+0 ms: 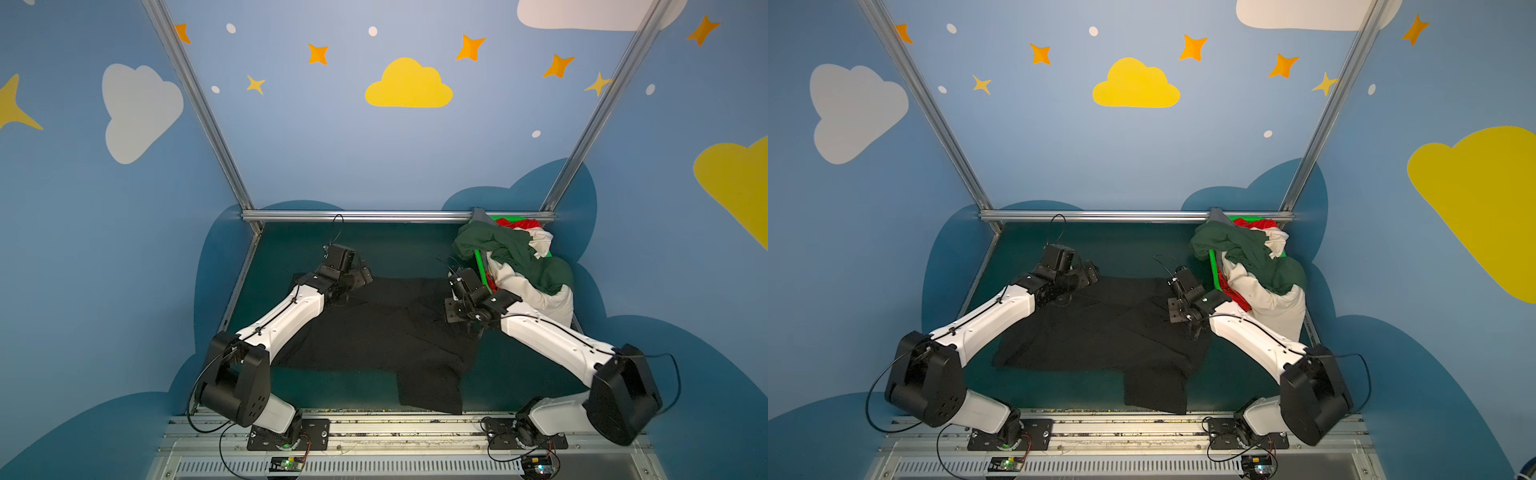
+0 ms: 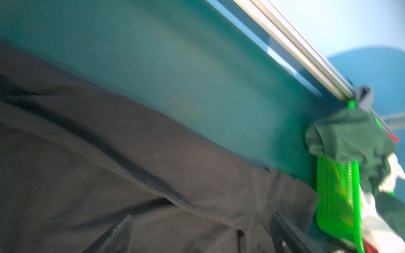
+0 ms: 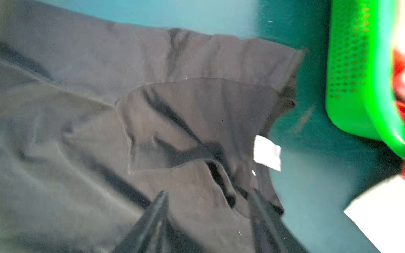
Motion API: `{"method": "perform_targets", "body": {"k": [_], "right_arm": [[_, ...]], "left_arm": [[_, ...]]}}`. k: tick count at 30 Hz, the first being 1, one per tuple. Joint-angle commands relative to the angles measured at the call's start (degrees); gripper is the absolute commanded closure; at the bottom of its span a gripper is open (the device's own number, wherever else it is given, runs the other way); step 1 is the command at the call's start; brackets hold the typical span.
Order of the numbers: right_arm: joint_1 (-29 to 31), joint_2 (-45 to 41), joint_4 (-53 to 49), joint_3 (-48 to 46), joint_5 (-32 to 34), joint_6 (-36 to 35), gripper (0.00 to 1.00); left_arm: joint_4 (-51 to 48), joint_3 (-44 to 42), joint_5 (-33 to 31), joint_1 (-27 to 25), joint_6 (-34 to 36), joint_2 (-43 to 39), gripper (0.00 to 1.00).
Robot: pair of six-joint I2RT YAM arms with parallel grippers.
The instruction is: Fold and stack the t-shirts
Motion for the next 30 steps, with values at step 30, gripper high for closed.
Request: {"method": "perform_targets", "body": {"k": [30], "right_arm": [[2.46,15.33,-10.38,12.96,-19.19,3.5,0.62]], "left_arm": [[-4.35,-11.86,-7.15,17.62,-1.57,-12.63,0.0]]}}
